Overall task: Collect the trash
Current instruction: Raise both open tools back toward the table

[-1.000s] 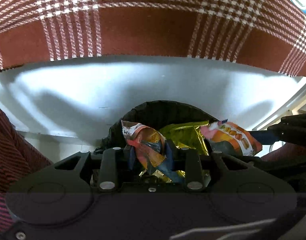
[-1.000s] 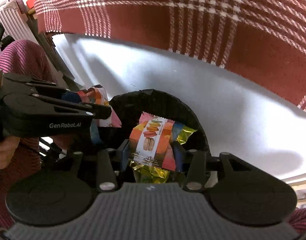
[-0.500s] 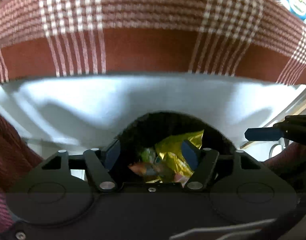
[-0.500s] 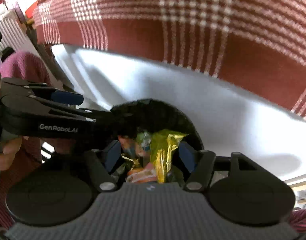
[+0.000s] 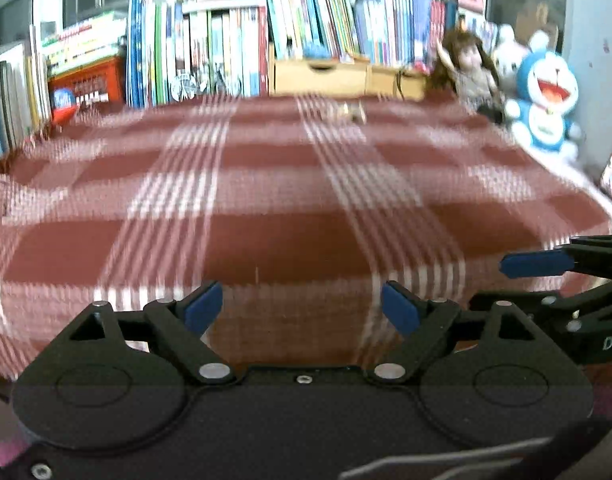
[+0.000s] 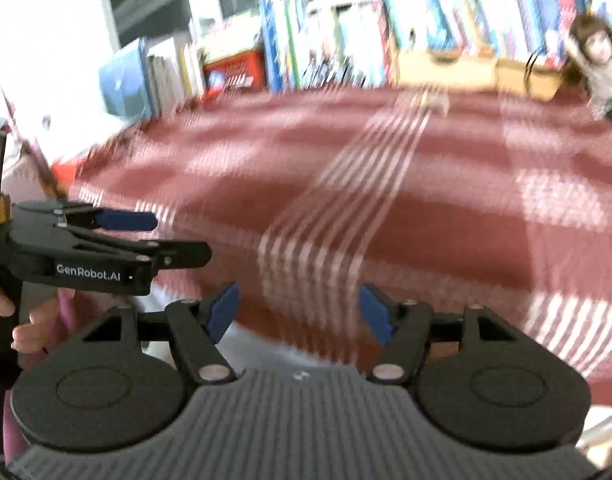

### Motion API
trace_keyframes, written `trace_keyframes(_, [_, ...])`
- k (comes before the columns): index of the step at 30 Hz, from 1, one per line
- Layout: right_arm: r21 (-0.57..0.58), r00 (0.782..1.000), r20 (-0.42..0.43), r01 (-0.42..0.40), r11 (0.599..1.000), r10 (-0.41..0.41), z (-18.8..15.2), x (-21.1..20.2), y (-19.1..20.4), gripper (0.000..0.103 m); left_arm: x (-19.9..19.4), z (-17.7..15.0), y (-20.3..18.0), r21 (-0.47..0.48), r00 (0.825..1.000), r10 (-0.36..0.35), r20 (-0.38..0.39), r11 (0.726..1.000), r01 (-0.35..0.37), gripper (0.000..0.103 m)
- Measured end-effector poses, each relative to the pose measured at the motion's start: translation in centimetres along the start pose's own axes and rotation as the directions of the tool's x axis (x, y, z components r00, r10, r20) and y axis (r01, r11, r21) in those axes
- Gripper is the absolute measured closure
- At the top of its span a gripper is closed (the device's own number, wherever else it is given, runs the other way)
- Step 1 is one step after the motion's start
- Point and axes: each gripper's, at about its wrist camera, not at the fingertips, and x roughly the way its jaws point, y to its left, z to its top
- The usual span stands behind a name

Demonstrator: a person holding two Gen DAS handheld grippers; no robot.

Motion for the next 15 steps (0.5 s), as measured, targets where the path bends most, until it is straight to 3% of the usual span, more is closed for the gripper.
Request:
trace_keyframes(7, [0.024,0.989,0.085,0.117,0.993,-0.119,5.7,-0.1,-2.7,0.025,3.0,6.1,-0.4,0.014,0.998,-0.016,0.069,1.0,0.015,0.017])
trace_keyframes(15, [0.179,0.981,0.091,0.154,0.972,-0.172,12.6,2.2,-8.1,0.026,10.0,13.6,-2.3,0.014,0.995,-0.039,0.093,0.999,0.038,0.017])
